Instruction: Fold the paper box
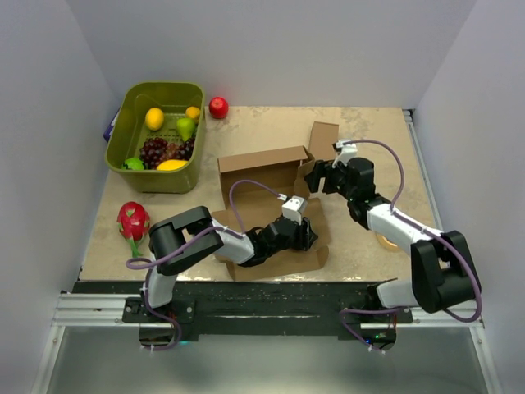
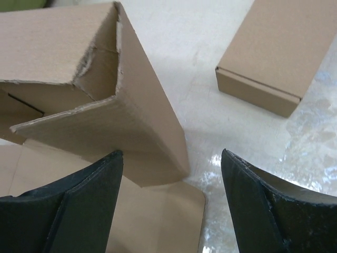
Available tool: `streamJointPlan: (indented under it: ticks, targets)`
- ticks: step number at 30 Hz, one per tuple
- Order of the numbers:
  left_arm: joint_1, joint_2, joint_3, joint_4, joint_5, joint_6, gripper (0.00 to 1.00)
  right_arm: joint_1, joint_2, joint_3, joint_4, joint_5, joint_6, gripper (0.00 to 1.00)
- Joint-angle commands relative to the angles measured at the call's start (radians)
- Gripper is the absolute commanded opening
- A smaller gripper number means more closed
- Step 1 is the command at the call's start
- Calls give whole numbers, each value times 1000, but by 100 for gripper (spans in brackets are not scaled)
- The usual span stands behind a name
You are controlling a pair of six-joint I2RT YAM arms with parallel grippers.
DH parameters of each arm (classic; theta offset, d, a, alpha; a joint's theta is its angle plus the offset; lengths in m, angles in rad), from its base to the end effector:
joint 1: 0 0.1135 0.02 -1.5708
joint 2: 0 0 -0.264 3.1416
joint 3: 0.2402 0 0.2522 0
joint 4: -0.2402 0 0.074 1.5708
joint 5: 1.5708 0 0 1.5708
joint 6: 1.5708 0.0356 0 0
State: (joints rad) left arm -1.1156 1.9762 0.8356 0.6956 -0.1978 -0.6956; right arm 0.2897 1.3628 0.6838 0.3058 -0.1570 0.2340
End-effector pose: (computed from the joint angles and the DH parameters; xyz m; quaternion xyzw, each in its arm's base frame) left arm 0.1730 -0.3374 0.1116 0.1239 0.8341 -0.3663 0.3935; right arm 0.2815 0.0897 0.2249 -0.0671 0.8219 0.2080 0.5260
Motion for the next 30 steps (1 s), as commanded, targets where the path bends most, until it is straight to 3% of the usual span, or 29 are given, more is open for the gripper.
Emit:
streamJointPlan:
  ticks: [1,19,30]
  targets:
    - [-6,46,-70,-231,43,11,50,3,15,0,156,-45,-42,79]
    - [-1,42,-76,-243,51,7,49,3,156,60,309,-197,-42,72]
    - [-1,46,-67,-254,61,10,48,6,211,77,358,-177,-21,45]
